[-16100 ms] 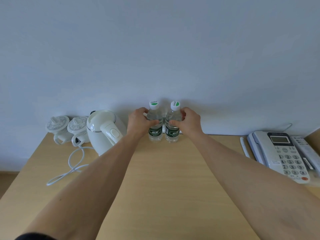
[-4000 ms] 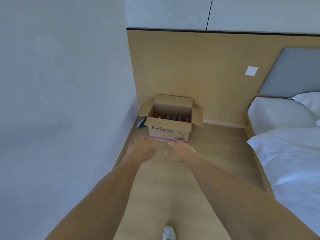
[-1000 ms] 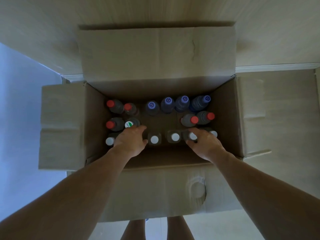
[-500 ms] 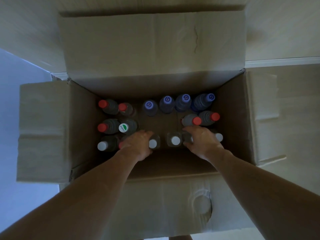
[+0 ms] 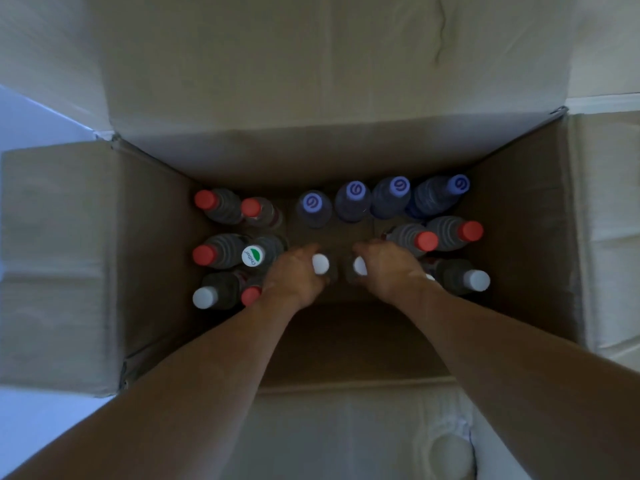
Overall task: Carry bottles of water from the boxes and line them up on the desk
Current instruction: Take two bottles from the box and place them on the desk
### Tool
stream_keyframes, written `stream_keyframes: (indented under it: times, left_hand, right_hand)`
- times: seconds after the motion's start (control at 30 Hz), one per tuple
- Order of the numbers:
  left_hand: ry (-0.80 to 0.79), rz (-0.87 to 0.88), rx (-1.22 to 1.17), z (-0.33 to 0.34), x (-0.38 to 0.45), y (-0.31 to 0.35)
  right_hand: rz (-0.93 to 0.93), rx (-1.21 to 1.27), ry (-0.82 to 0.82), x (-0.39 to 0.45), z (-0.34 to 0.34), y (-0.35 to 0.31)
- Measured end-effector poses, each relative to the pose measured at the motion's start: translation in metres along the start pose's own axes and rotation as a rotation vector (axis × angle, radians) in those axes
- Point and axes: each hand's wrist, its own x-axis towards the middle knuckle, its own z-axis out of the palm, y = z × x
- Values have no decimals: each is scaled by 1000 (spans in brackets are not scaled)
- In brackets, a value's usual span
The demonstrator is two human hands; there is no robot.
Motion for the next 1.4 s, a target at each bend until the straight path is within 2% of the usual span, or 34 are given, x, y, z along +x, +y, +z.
stream_keyframes:
  times: [0.17, 0.37, 0.53, 0.7, 0.93, 1.03, 1.2, 1.4]
  left_hand:
    - [39, -94, -177, -5, 16, 0]
    - [77, -103, -137, 12, 24, -1]
    - [109, -124, -220, 27, 23, -12]
    - [120, -58, -366, 24, 10, -16]
    - [103, 38, -436, -31, -37, -1]
    - [98, 69, -474, -64, -53, 17]
    - [62, 89, -578, -119, -74, 38]
    - [24, 91, -843, -168, -115, 67]
  right_hand:
    - [56, 179, 24, 24, -7, -1]
    - [59, 233, 25, 28, 4, 8]
    - [54, 232, 39, 27, 19, 10]
    - [77, 238, 112, 15, 18, 4]
    - [-33, 390, 67, -29, -46, -1]
    - [0, 572, 76, -48, -76, -3]
    - [26, 974, -12, -78, -126, -8]
    - [-8, 1283, -98, -121, -176, -27]
